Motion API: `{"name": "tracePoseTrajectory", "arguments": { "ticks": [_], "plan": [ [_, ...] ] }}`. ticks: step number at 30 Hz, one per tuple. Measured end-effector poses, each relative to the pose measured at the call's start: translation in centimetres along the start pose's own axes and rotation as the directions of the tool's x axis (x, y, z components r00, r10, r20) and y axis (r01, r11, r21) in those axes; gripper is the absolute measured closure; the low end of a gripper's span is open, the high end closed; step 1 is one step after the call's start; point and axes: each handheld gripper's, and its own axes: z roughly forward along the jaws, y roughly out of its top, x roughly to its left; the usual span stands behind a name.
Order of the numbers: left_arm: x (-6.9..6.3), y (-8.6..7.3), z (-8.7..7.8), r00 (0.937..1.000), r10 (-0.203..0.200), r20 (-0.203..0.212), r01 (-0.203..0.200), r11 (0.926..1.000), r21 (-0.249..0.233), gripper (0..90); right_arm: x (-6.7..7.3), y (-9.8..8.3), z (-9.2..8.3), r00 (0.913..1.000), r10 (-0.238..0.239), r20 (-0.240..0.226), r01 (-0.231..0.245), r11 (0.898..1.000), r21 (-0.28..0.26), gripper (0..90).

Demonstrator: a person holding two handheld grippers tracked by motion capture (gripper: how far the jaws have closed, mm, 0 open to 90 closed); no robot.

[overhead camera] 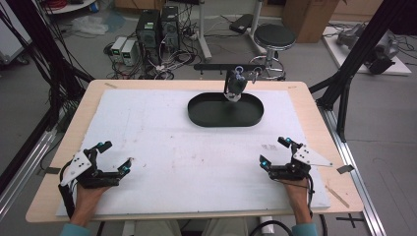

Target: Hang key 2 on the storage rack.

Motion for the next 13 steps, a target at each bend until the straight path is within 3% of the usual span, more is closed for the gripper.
{"name": "tracePoseTrajectory", "arguments": {
  "ticks": [13],
  "plan": [
    [-0.19, -0.04, -0.09, 0.9998, 0.012, -0.017, -0.012, 0.9999, -0.008, 1.7, 0.15, -0.78, -0.06, 0.9999, -0.002, 0.01, 0.002, 1.0, -0.01, 0.6]
  ]
}}
